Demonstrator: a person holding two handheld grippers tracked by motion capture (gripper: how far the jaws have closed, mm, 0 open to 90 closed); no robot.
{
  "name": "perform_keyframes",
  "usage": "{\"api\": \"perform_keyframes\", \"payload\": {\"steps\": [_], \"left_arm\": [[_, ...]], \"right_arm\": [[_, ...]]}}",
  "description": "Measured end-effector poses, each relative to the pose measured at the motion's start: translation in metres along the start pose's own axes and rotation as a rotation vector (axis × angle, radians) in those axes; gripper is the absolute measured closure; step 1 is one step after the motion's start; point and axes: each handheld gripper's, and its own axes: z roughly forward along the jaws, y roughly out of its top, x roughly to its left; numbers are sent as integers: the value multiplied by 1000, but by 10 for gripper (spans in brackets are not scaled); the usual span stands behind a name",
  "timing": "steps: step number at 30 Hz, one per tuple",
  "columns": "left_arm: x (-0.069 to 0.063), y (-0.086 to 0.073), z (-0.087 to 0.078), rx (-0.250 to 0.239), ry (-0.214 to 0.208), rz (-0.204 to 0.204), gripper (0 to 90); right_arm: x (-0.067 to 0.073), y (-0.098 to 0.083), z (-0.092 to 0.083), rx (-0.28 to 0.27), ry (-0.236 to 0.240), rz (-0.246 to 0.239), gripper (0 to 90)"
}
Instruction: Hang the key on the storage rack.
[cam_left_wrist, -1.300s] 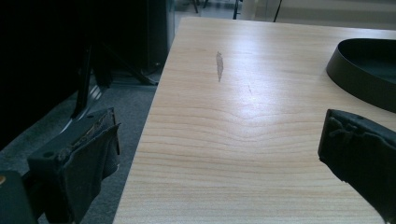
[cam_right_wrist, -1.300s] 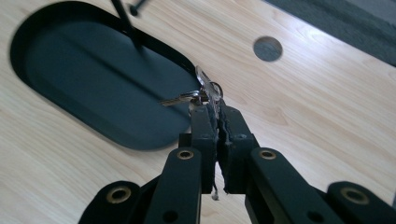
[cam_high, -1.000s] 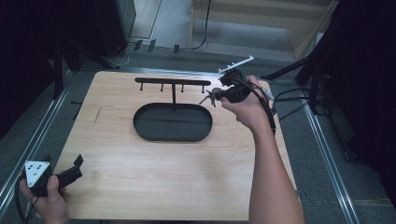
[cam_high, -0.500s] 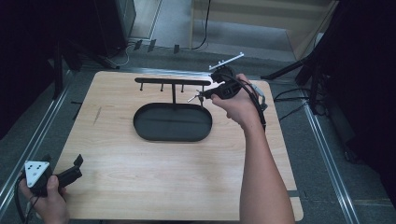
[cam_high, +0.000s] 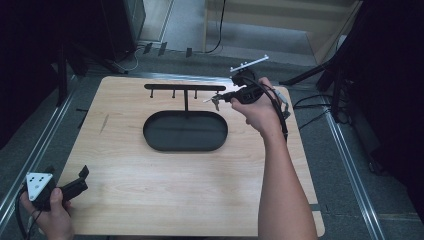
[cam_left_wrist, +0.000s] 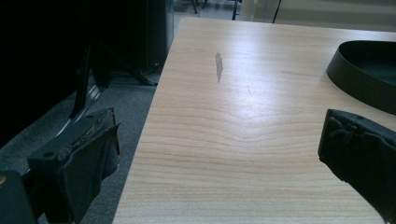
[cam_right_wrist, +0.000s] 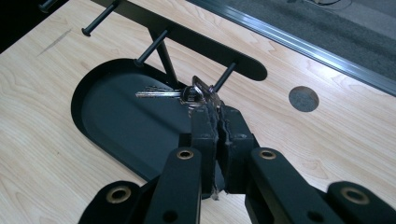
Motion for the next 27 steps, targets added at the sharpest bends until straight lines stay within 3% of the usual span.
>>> {"api": "perform_keyframes", "payload": {"steps": [10, 18, 23, 27], "left_arm": [[0, 0, 0, 2, 2, 8, 0], [0, 0, 0, 1, 1, 6, 0], [0, 0, 0, 1, 0, 4, 0], [0, 0, 0, -1, -1, 0, 0]], "right_arm": [[-9, -10, 2, -10, -20, 12, 862], [-7, -11, 10, -8, -7, 3, 862], [-6, -9, 10, -8, -40, 9, 861], [-9, -8, 13, -26, -91, 49, 845]]}}
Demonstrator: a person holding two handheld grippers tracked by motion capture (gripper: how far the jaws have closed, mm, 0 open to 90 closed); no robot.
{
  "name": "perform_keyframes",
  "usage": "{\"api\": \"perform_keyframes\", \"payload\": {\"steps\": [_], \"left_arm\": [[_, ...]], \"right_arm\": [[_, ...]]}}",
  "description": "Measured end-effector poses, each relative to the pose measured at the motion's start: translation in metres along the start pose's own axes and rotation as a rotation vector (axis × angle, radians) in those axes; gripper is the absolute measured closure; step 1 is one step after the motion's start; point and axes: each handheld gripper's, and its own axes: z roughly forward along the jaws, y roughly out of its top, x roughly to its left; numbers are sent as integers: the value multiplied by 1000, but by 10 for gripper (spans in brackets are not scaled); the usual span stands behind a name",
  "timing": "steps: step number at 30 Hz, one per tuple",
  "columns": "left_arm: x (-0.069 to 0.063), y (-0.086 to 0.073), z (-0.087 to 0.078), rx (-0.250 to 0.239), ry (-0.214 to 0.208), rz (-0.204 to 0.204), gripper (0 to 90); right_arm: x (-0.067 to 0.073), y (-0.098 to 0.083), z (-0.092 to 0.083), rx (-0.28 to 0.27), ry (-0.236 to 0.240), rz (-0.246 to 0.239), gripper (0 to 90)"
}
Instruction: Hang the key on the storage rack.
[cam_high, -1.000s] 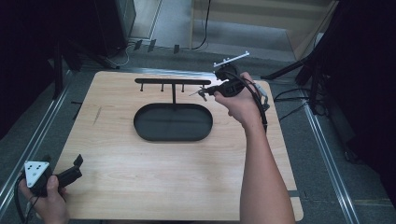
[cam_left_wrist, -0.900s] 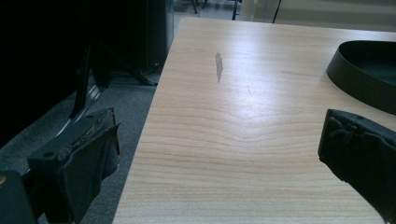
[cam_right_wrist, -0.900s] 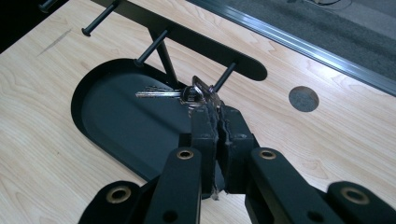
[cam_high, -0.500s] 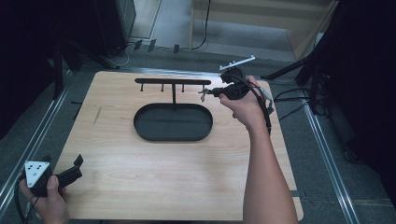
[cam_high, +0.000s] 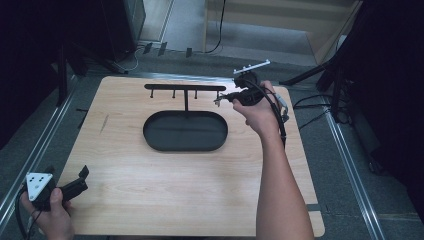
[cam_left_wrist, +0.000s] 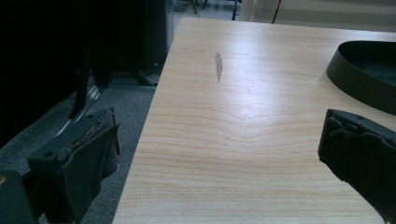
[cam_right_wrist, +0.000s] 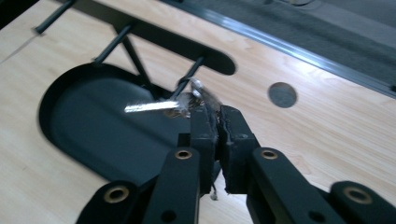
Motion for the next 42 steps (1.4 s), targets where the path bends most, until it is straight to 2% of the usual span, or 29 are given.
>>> {"api": "perform_keyframes", "payload": {"steps": [9, 17, 31, 32, 36, 39, 40, 42], "left_arm": [[0, 0, 0, 0, 0, -1, 0], [0, 0, 0, 3, 2, 4, 0], [-1, 0, 0, 3, 4, 10, 0], [-1, 0, 0, 2, 5, 9, 0], [-1, 0, 0, 1, 5, 9, 0], [-1, 0, 0, 1, 4, 9, 0], [-1, 0, 0, 1, 4, 9, 0], [-1, 0, 0, 0, 4, 10, 0]], "right_arm": [[-2, -1, 1, 11, -19, 15, 781], [-12, -15, 0, 39, -32, 31, 750], [-38, -59, 1, 114, -40, 90, 747], [-41, -67, 2, 124, -41, 97, 747], [-45, -78, 2, 133, -45, 105, 746], [-50, -91, 2, 141, -41, 124, 746], [-52, -99, 1, 148, -41, 145, 746], [-54, -104, 1, 153, -46, 157, 746]]}}
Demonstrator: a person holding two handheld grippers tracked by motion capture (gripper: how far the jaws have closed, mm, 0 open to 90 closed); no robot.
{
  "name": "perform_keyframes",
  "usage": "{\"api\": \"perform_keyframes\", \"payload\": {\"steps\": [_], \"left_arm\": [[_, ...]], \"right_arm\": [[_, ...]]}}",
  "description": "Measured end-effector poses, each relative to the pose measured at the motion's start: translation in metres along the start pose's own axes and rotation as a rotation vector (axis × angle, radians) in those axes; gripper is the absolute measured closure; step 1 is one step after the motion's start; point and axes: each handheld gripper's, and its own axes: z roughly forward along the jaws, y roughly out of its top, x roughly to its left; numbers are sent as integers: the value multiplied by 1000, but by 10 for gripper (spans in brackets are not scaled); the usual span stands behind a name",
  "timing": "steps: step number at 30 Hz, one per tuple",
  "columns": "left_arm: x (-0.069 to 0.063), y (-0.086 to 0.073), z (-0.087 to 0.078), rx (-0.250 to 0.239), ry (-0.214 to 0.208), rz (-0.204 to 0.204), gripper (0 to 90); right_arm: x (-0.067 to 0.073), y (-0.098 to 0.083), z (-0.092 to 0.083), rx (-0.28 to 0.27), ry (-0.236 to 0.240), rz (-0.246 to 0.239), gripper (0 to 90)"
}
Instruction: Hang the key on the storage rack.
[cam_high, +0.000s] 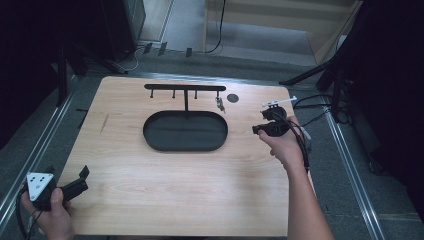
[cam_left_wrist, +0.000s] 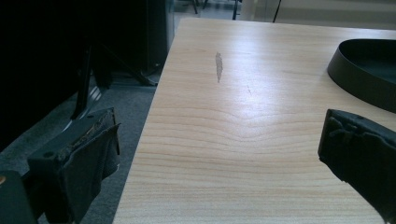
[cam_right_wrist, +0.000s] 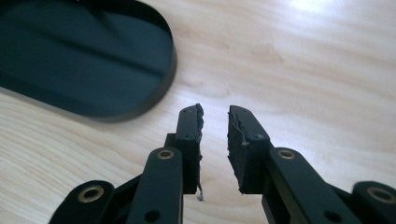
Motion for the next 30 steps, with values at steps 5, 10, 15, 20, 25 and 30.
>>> {"api": "perform_keyframes", "payload": {"steps": [5, 10, 15, 20, 25, 30], "left_arm": [[1, 0, 0, 2, 0, 1, 0], [0, 0, 0, 0, -1, -1, 0], [0, 0, 0, 1, 0, -1, 0], [0, 0, 0, -1, 0, 1, 0], [0, 0, 0, -1, 0, 2, 0], [-1, 0, 0, -1, 2, 13, 0]], "right_arm": [[-14, -26, 3, 0, -7, 45, 744], [-28, -54, 4, -7, -17, 72, 737], [-40, -82, 4, -3, -19, 111, 732], [-51, -109, 2, 5, -19, 130, 713], [-59, -136, -2, -15, -30, 156, 703], [-66, -163, -6, -87, -27, 184, 662]]}}
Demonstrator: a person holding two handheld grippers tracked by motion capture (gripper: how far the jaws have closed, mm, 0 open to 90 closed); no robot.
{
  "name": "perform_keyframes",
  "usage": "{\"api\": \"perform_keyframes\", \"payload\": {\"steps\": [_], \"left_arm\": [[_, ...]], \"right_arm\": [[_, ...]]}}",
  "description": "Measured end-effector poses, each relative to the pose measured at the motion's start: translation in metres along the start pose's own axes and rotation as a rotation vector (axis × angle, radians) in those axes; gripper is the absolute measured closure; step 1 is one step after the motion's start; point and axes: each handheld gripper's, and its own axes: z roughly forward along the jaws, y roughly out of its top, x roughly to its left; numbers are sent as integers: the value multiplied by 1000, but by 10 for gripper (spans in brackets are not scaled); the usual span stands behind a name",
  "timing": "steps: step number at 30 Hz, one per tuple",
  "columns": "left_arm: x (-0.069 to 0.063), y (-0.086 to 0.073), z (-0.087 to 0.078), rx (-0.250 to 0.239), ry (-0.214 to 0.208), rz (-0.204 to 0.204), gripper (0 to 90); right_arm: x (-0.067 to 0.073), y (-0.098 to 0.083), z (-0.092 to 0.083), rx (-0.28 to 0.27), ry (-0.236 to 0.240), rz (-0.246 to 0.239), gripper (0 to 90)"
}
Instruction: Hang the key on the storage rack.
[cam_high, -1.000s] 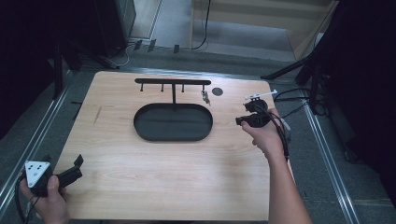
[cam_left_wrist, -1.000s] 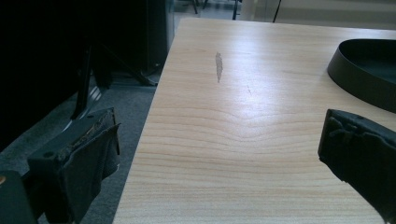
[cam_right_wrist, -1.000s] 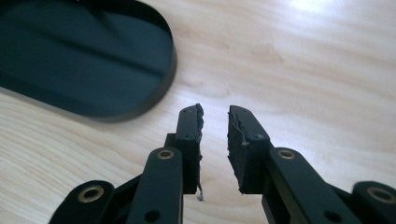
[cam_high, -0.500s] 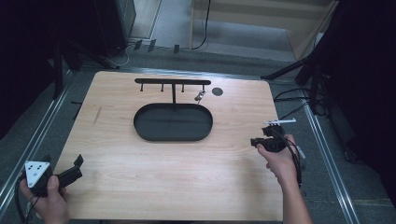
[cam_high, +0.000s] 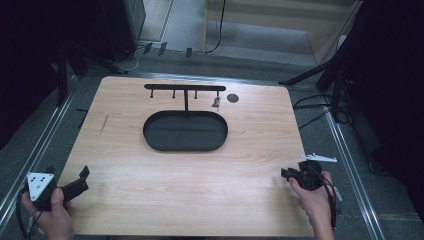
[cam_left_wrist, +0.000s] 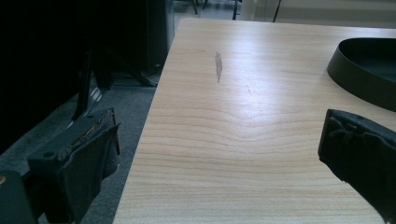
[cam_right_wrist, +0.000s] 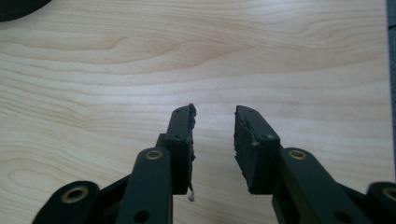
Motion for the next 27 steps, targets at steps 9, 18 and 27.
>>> {"api": "perform_keyframes", "payload": {"steps": [9, 18, 27], "left_arm": [[-3, 0, 0, 0, 0, 16, 0], [-3, 0, 0, 4, 1, 21, 0], [-4, 0, 1, 13, 3, 31, 0]], "right_arm": [[-18, -49, -12, -311, 45, 35, 442], [-23, -69, -20, -493, 2, 34, 236], [-25, -72, -22, -531, -32, 61, 253]]}}
